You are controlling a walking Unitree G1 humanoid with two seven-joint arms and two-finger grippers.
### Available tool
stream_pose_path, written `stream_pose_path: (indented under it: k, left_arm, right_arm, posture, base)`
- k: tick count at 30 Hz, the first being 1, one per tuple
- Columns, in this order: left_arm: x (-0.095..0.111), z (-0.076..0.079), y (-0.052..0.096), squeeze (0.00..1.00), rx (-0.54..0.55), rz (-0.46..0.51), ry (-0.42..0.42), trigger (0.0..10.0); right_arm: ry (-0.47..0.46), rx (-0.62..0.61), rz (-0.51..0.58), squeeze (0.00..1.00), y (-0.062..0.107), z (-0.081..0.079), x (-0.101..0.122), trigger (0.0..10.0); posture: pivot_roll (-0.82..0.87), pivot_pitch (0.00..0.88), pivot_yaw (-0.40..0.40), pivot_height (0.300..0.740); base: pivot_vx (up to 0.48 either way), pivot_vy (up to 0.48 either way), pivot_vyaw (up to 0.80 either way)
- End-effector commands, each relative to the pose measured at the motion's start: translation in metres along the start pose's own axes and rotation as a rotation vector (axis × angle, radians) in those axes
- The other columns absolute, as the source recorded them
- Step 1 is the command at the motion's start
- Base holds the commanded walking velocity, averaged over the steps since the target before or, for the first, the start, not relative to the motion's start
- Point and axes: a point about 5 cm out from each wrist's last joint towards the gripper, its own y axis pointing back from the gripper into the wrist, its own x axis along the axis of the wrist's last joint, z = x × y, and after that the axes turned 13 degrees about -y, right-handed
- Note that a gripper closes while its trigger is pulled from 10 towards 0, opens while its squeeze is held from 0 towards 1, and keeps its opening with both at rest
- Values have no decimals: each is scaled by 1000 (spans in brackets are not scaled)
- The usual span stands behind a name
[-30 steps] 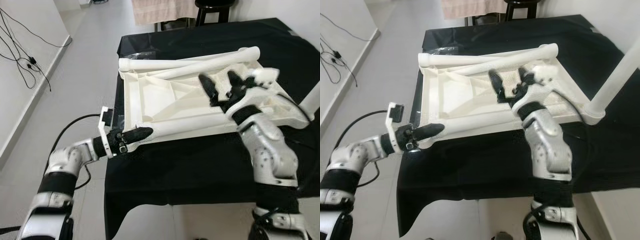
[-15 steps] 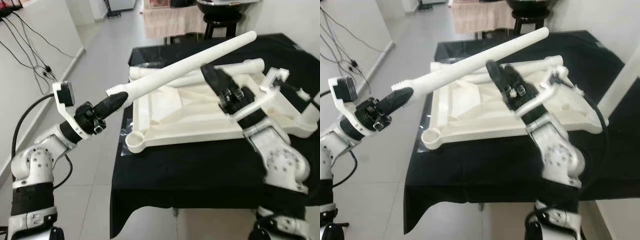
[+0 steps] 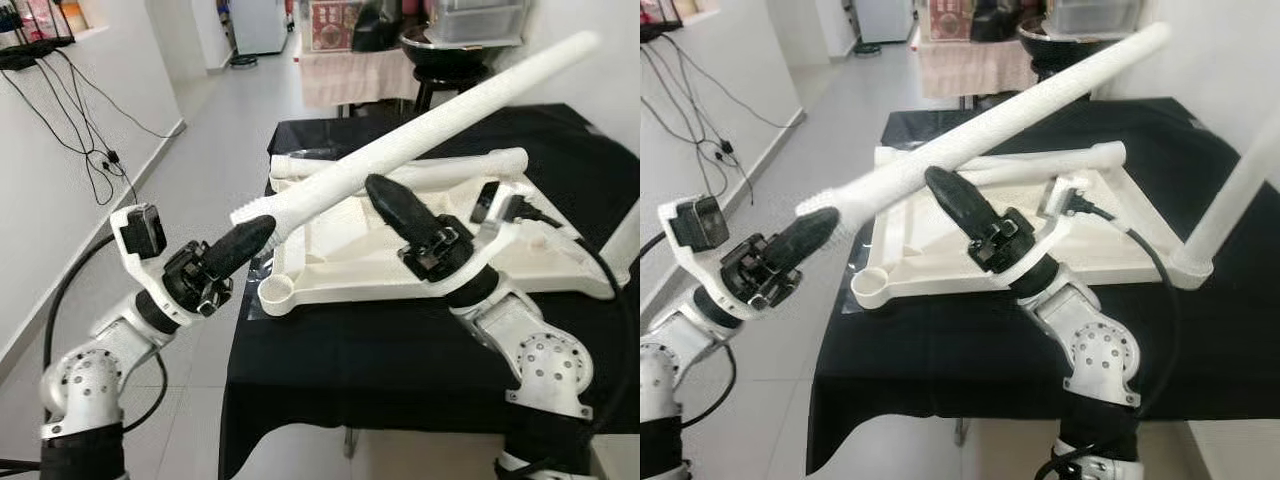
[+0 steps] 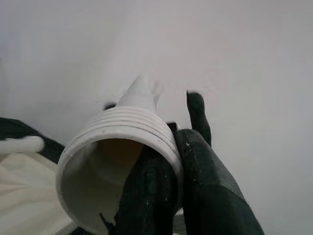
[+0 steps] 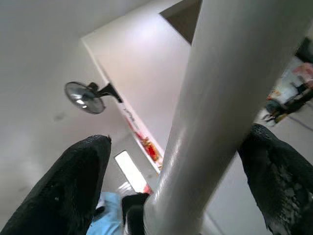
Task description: Building children table
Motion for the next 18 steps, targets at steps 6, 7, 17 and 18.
stream_pose_path:
  k: [6, 7, 17, 18]
  left_arm:
    - [-12, 11, -3, 0, -29, -13, 67, 0]
    - [-12, 11, -3, 0, -29, -13, 67, 0]
    - [-29, 18, -3, 0, -34, -23, 140, 0]
    - [-29, 18, -3, 0, -34, -23, 140, 0]
  right_arm:
    - [-45, 113, -75, 0, -20, -11, -13, 10000]
    - [-45, 113, -75, 0, -20, -11, -13, 10000]
    - [-97, 205, -98, 0, -45, -18, -24, 0]
    - [-97, 205, -98, 0, -45, -18, -24, 0]
  posture:
    - [-84, 0, 23, 740]
    - [-84, 0, 23, 740]
    - [-78, 0, 12, 740]
    - [-78, 0, 12, 740]
  base:
    - [0, 0, 0]
    - [0, 0, 0]
    - [0, 0, 0]
    - [0, 0, 0]
